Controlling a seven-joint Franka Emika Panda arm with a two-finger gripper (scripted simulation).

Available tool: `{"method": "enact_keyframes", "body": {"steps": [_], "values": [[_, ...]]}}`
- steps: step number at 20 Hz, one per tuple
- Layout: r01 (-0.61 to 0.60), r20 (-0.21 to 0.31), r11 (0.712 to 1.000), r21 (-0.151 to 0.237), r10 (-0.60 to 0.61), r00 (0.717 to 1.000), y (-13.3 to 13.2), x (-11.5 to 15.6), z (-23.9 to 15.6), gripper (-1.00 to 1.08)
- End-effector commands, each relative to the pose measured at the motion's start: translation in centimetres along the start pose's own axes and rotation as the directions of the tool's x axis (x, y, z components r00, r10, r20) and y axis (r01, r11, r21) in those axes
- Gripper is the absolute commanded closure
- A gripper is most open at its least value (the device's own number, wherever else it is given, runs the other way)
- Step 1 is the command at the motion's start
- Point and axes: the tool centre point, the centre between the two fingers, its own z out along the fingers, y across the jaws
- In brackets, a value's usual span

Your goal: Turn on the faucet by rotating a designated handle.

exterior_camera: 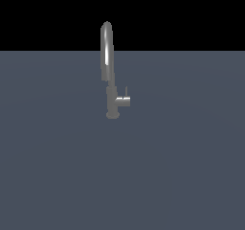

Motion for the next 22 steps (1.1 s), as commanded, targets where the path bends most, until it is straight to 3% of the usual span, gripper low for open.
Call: {"method": "enact_keyframes", "body": {"steps": [1, 12, 22], "values": [[-0.034, 0.035, 0.999, 0.032, 0.032, 0.999, -0.4, 1.6, 0.2, 1.08], [-0.192, 0.205, 0.969, 0.157, 0.158, 0.966, -1.8, 8.6, 1.6, 1.08], [-0.352, 0.375, 0.903, 0.247, 0.246, 0.894, -2.4, 15.0, 3.8, 1.08]]}}
